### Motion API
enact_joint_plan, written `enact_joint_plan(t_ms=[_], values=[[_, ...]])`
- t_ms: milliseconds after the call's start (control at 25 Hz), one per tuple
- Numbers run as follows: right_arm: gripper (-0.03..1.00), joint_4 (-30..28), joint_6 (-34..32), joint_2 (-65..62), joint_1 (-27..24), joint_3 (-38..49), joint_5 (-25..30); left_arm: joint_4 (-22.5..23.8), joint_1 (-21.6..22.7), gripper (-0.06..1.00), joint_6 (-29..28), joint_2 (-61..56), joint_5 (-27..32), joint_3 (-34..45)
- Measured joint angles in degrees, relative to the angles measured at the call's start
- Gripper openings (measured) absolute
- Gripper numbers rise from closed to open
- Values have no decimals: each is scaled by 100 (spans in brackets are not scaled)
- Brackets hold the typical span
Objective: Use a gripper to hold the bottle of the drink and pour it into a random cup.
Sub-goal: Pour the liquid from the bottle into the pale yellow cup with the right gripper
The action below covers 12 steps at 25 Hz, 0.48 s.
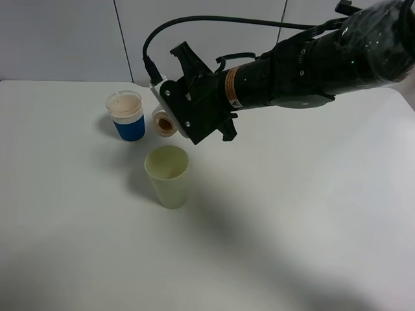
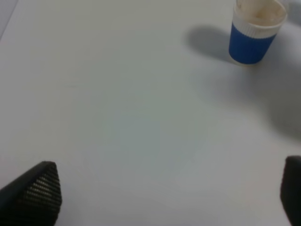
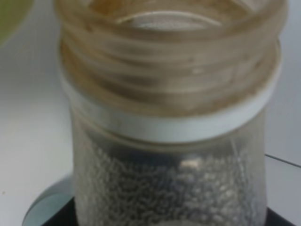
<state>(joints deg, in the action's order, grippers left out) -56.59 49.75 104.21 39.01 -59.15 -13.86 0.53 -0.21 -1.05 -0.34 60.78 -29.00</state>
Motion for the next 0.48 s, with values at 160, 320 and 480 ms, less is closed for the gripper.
enact_joint_plan(t_ms=[160, 320, 480], values=[[38, 0, 138, 0, 61, 0, 19, 0, 0, 93, 0, 0, 0, 0], [38, 0, 264, 0, 110, 0, 58, 0, 0, 93, 0, 0, 0, 0], [38, 0, 363, 0, 117, 0, 82, 0, 0, 93, 0, 0, 0, 0]])
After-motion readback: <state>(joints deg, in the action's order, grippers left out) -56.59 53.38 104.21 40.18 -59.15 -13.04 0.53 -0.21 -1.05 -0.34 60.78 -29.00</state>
